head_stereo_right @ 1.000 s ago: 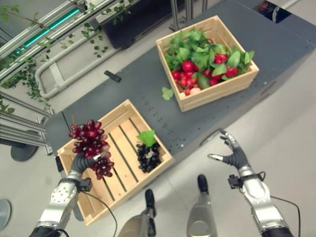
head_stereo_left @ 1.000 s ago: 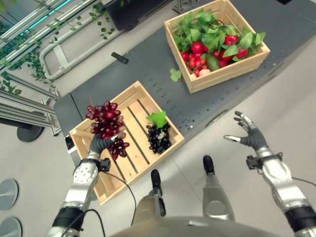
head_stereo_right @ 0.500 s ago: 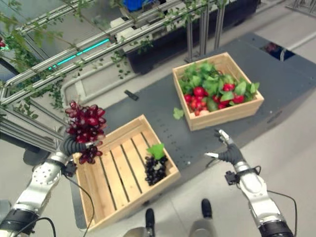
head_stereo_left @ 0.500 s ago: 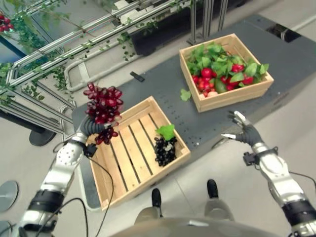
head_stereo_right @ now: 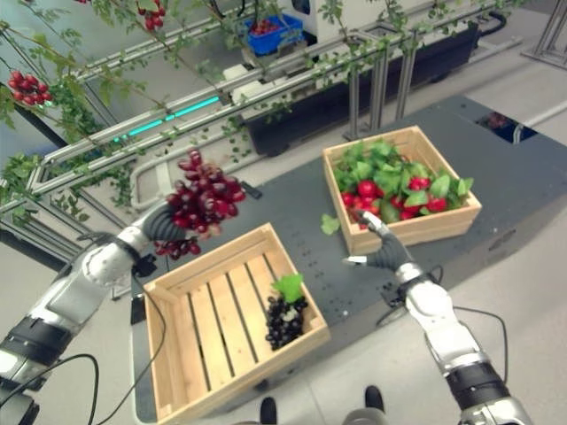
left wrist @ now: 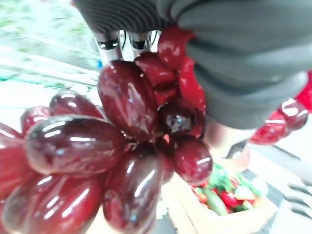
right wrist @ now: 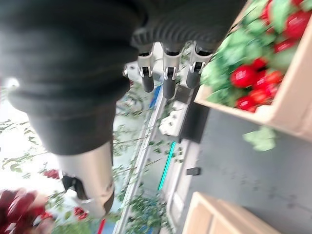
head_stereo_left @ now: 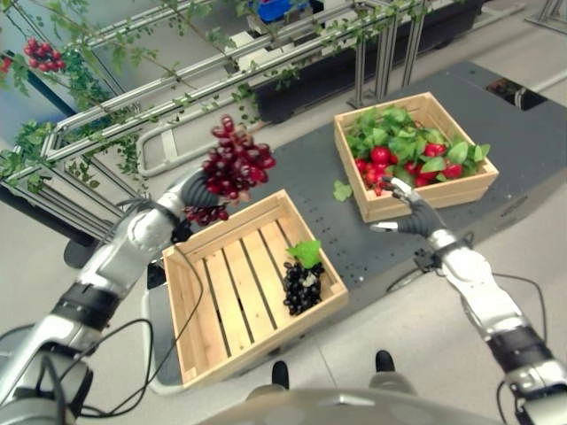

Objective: Pick up the fruits from the basket on one side to the basket on the other side

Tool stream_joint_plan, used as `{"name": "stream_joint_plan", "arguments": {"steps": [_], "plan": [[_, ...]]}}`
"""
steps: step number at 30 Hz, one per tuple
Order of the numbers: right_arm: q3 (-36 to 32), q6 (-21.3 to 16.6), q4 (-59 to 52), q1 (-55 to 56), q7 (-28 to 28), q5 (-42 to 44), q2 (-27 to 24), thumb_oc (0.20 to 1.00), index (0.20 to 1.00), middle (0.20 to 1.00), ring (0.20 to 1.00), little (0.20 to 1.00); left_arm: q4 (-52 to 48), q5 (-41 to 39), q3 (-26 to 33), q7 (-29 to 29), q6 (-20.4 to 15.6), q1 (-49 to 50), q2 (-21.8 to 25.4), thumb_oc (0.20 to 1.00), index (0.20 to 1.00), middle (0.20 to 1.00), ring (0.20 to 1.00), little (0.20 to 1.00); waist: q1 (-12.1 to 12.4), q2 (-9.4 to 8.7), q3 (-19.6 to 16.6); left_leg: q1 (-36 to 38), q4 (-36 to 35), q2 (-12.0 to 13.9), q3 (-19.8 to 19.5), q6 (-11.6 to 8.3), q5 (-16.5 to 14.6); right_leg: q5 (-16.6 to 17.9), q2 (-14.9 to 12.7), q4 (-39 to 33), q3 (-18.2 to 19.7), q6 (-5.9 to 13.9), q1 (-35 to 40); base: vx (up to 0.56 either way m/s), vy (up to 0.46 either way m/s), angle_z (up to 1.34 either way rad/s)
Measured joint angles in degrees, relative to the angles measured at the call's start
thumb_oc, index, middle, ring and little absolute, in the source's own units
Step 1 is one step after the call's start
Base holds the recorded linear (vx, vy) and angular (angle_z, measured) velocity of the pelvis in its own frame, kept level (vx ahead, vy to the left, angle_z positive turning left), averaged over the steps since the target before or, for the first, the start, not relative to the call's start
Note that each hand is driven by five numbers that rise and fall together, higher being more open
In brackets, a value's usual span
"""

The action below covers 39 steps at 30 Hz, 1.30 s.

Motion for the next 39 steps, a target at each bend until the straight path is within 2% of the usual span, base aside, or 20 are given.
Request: {"name": "stream_joint_plan", "arguments": {"steps": [4, 11, 20, 27, 32, 39], "plan": [[0.4, 0.2, 0.0, -0.6, 0.0, -0.1, 1.5, 1.0, 1.0, 1.0, 1.0, 1.0, -0.5, 3.5, -2.4, 0.0, -0.1, -3.5, 0.0, 0.2, 0.2, 0.2, 0.2, 0.2, -0.2, 0.5, -0.8, 0.6, 0.0, 0.0, -0.1, 0.1, -0.4, -0.2, 0.0, 0.0, -0.3, -0.11, 0.7, 0.02, -0.004, 0.03], [1.5, 0.6, 0.2, 0.3, 0.3, -0.1, 1.8, 1.0, 1.0, 1.0, 1.0, 1.0, -2.2, 9.8, -5.0, -0.1, -1.4, -3.9, 0.0, 0.2, 0.2, 0.2, 0.2, 0.2, -0.3, 1.21, -1.3, 1.2, 0.0, 0.0, -0.2, 0.09, -0.4, -0.4, -0.1, 0.0, -0.5, -0.06, 1.4, 0.0, 0.0, 0.0], [1.5, 0.8, 0.0, 2.5, 1.4, -0.1, 1.8, 1.0, 1.0, 1.0, 1.0, 1.0, -2.4, 19.4, -5.3, 0.2, -3.5, -3.9, 0.3, 0.2, 0.2, 0.2, 0.2, 0.2, -0.3, 1.72, -1.7, 1.3, 0.0, 0.0, -0.2, 0.04, -0.5, -0.6, -0.1, -0.1, -0.4, -0.28, 1.5, 0.0, 0.0, 0.0], [3.2, 1.8, -0.8, -0.9, 1.6, -2.1, 1.5, 1.0, 1.0, 1.0, 1.0, 1.0, -2.4, 27.8, -10.7, 2.8, -5.0, -4.4, 3.2, 0.2, 0.2, 0.2, 0.2, 0.2, -0.4, 2.4, -2.1, 1.2, 0.0, -0.1, -0.2, -0.23, -0.7, -0.8, -0.2, -0.2, -0.4, -0.23, 1.3, 0.0, 0.0, 0.0], [5.7, 2.0, -4.4, -5.6, 1.8, -2.2, 2.5, 1.0, 1.0, 1.0, 1.0, 1.0, 0.8, 34.8, -14.6, 4.6, -5.4, -5.0, 3.3, 0.2, 0.2, 0.2, 0.2, 0.2, -0.3, 2.67, -2.1, 1.2, 0.0, -0.1, -0.2, -0.32, -0.8, -0.9, -0.2, -0.2, -0.4, 0.06, 1.3, 0.0, 0.0, 0.0], [6.2, 1.9, -4.5, -6.4, 1.4, -0.8, 3.6, 1.0, 1.0, 1.0, 1.0, 1.0, 1.9, 36.6, -15.7, 4.7, -5.9, -3.3, 3.4, 0.2, 0.2, 0.2, 0.2, 0.2, 0.4, 2.85, -2.0, 1.2, 0.0, -0.3, 0.0, -0.26, -1.0, -1.0, -0.4, -0.2, -0.4, 0.22, 1.2, 0.0, 0.0, 0.0]]}}
